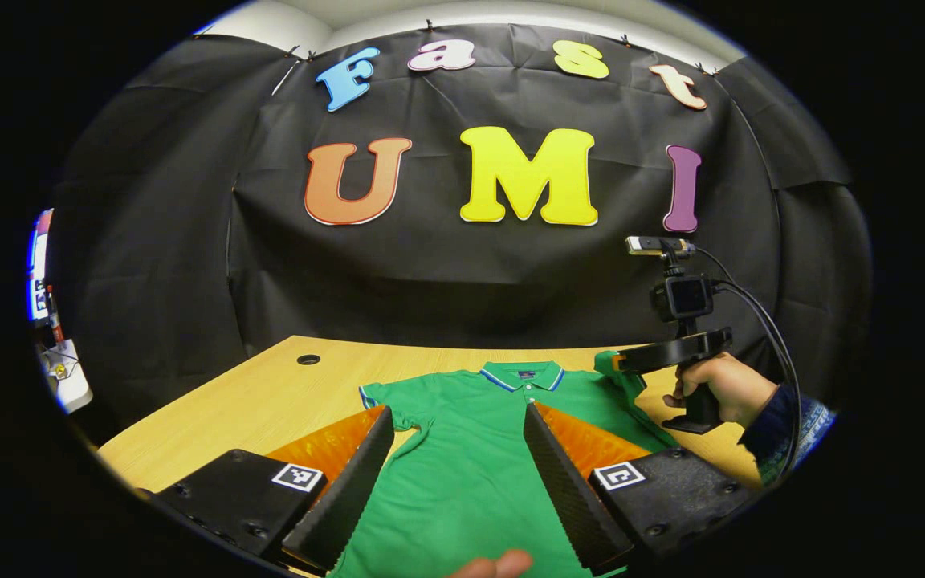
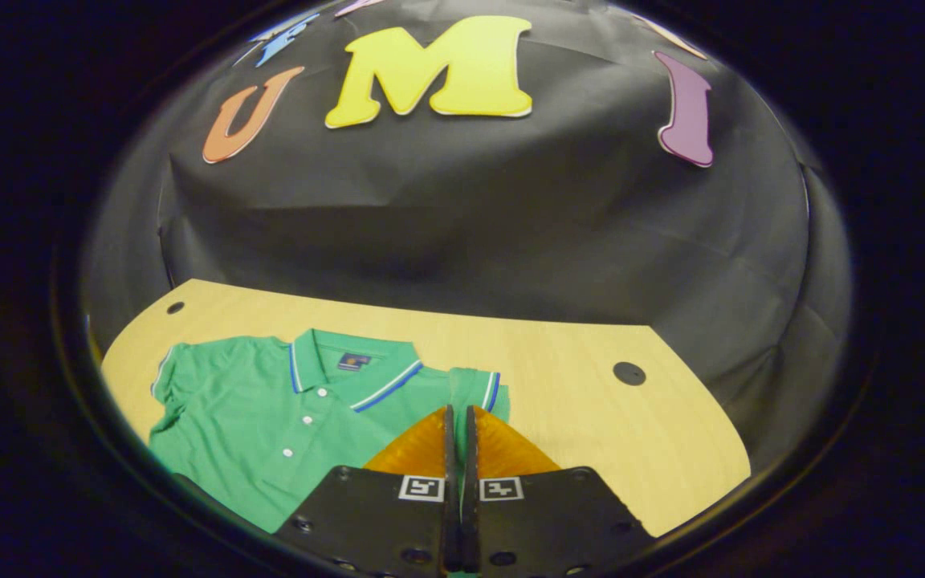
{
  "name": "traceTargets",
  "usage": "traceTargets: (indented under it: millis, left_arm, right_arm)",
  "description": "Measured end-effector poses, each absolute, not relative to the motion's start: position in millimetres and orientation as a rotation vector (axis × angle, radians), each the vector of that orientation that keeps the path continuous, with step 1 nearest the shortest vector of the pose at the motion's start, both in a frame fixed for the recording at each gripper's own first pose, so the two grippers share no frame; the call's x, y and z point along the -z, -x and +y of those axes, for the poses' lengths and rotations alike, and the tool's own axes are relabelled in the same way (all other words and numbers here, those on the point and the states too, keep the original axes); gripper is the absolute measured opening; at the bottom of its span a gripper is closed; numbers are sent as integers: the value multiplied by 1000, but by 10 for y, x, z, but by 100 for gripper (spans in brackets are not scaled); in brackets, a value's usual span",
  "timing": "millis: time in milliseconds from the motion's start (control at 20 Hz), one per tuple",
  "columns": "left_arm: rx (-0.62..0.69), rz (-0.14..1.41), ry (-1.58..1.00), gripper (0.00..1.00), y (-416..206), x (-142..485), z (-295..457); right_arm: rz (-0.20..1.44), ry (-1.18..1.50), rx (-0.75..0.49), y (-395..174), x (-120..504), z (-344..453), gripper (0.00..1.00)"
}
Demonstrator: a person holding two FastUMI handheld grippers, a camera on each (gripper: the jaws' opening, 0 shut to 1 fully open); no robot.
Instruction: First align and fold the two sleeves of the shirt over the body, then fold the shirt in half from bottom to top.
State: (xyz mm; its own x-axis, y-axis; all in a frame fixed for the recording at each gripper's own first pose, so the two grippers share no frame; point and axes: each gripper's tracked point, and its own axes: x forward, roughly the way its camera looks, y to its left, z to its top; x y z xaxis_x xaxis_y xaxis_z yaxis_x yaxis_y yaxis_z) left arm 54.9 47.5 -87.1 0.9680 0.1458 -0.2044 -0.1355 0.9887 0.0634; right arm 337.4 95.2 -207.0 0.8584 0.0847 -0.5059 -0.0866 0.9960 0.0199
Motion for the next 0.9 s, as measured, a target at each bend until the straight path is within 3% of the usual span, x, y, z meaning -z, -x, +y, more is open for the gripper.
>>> traceTargets:
  millis: [200,300,450,900]
  left_arm:
    - [-164,216,-54,100,-553,876,489]
    - [-163,216,-37,100,-556,874,489]
    - [-175,209,-15,100,-558,857,509]
    - [-193,185,2,100,-582,802,496]
  right_arm:
    - [547,-15,-124,-3308,2071,1264,0]
    - [540,-14,-159,-3279,2034,1384,8]
    - [516,-7,-137,-3191,1919,1333,96]
    - [402,-44,-170,-2544,1380,1125,95]
